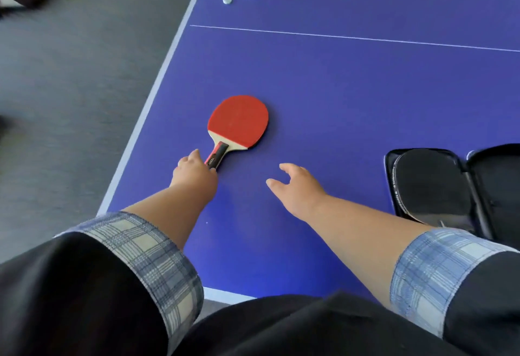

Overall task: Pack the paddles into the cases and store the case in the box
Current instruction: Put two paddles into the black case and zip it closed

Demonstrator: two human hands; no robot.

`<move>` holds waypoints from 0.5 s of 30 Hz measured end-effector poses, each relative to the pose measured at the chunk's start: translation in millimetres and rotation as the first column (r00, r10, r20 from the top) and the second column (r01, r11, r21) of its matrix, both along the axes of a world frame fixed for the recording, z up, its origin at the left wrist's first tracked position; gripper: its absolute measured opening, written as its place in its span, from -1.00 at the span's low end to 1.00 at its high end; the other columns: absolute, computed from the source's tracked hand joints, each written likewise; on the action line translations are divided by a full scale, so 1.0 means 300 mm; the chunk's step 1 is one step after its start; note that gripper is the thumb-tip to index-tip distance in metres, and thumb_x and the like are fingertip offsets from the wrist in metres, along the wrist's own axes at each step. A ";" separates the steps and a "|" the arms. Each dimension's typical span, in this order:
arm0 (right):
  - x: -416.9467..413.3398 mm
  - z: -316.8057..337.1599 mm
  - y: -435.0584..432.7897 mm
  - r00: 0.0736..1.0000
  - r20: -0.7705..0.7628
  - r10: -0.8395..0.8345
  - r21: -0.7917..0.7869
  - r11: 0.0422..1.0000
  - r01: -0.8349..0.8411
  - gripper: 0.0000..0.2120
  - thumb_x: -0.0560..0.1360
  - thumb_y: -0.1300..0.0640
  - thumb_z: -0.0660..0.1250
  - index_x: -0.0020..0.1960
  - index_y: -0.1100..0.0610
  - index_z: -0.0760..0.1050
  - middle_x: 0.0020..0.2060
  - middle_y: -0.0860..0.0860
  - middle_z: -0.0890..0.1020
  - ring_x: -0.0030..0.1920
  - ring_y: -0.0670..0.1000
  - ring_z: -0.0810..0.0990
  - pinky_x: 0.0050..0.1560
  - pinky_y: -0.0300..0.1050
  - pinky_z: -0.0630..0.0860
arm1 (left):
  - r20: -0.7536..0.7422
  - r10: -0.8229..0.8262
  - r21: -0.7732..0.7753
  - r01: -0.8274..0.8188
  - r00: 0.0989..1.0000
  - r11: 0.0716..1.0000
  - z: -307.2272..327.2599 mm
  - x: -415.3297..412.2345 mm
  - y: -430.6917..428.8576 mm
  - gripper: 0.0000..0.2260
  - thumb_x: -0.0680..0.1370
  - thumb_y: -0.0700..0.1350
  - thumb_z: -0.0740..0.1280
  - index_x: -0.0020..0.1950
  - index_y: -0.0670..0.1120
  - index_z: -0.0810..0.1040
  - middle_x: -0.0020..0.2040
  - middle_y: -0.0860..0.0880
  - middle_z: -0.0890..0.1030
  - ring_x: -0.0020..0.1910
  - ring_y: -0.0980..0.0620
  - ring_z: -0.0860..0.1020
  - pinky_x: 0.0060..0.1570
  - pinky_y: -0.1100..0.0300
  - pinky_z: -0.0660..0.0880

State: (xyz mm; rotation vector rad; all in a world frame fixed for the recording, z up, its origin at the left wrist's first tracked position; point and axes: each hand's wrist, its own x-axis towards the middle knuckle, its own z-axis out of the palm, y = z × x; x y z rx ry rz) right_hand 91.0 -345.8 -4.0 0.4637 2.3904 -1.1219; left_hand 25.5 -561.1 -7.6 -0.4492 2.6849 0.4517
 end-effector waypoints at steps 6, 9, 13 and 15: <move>-0.058 -0.029 -0.112 0.991 0.088 -0.104 -0.112 0.987 0.114 -0.42 0.59 -0.13 0.26 0.55 0.00 0.23 0.51 -0.05 0.35 0.44 0.01 0.37 0.20 -0.14 0.35 | 0.089 -0.121 0.039 0.118 0.989 0.992 -0.083 -0.070 -0.040 -0.76 0.53 0.08 0.28 0.01 -0.08 0.43 0.02 -0.12 0.46 -0.10 -0.18 0.53 -0.30 0.06 0.42; -0.077 -0.034 -0.142 0.988 0.098 -0.122 -0.128 0.983 0.135 -0.44 0.61 -0.11 0.25 0.55 0.00 0.24 0.50 -0.07 0.36 0.45 -0.02 0.37 0.33 -0.07 0.39 | 0.121 -0.141 0.134 0.125 0.982 0.983 -0.091 -0.087 -0.023 -0.82 0.53 0.05 0.31 -0.04 -0.05 0.49 -0.11 -0.06 0.54 -0.29 -0.09 0.54 -0.38 0.16 0.40; -0.116 -0.034 -0.173 0.970 0.158 -0.185 -0.215 0.952 0.216 -0.52 0.60 -0.11 0.26 0.48 -0.01 0.34 0.38 -0.07 0.47 0.34 0.00 0.47 0.21 -0.08 0.45 | 0.244 -0.164 0.247 0.102 0.956 0.964 -0.056 -0.083 0.050 -0.76 0.51 0.05 0.33 -0.22 -0.11 0.52 -0.36 -0.03 0.46 -0.47 -0.03 0.38 -0.44 0.22 0.31; -0.131 -0.032 -0.183 0.947 0.207 -0.246 -0.251 0.922 0.294 -0.72 0.57 -0.11 0.27 0.25 -0.06 0.46 0.08 -0.04 0.55 0.11 0.03 0.58 -0.01 -0.06 0.52 | 0.296 -0.144 0.381 0.021 0.944 0.924 -0.035 -0.048 0.101 -0.74 0.48 0.06 0.32 -0.19 -0.14 0.57 -0.33 -0.04 0.49 -0.41 -0.04 0.39 -0.37 0.20 0.37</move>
